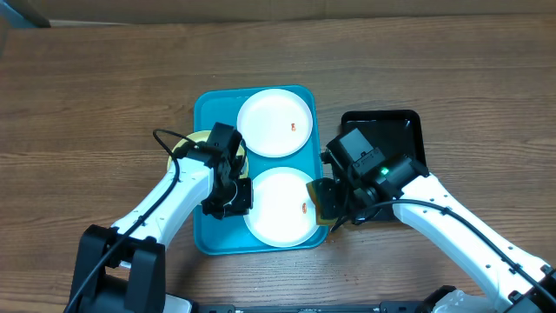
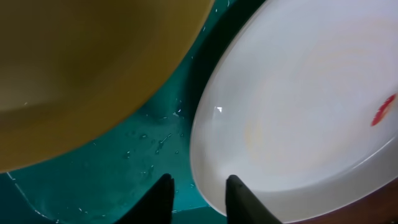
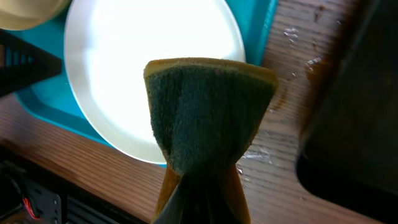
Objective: Clean dirty plates on tray and stack at the side
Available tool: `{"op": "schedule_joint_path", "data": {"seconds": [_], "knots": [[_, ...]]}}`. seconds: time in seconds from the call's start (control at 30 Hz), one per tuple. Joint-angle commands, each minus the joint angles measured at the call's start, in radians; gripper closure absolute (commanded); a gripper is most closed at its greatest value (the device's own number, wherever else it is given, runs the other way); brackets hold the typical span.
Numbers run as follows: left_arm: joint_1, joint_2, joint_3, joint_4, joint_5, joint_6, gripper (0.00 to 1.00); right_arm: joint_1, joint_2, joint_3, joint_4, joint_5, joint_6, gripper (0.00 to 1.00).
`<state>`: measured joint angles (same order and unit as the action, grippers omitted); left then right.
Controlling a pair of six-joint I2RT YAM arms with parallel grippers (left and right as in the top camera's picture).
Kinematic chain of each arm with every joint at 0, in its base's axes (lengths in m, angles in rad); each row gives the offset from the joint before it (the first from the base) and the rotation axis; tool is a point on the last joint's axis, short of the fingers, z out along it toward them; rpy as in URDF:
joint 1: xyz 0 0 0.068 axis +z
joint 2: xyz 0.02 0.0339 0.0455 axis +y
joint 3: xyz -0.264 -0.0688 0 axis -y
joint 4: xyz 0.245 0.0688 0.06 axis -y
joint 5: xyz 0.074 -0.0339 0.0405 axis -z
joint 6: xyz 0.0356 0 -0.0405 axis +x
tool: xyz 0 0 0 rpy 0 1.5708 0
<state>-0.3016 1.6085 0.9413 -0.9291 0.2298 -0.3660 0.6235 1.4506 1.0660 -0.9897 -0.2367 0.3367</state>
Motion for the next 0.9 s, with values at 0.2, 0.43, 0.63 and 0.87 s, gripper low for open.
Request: {"op": "schedule_joint_path", "data": {"seconds": [0.2, 0.43, 0.63, 0.87], "knots": [[0.0, -0.002, -0.112, 0.147, 0.0, -0.012, 0.64, 0.023, 0.047, -0.014, 0.041, -0.008, 0.0, 0.96], [0.0, -0.002, -0.135, 0.194, -0.001, -0.012, 0.96, 0.043, 0.066, -0.018, 0.091, -0.035, -0.029, 0.96], [0.0, -0.002, -0.135, 0.193, 0.0, -0.017, 0.96, 0.104, 0.133, -0.018, 0.156, -0.08, 0.031, 0.96], [0.0, -0.002, -0.135, 0.214, -0.002, -0.1, 0.96, 0.116, 0.192, -0.018, 0.212, -0.092, 0.204, 0.96]]}}
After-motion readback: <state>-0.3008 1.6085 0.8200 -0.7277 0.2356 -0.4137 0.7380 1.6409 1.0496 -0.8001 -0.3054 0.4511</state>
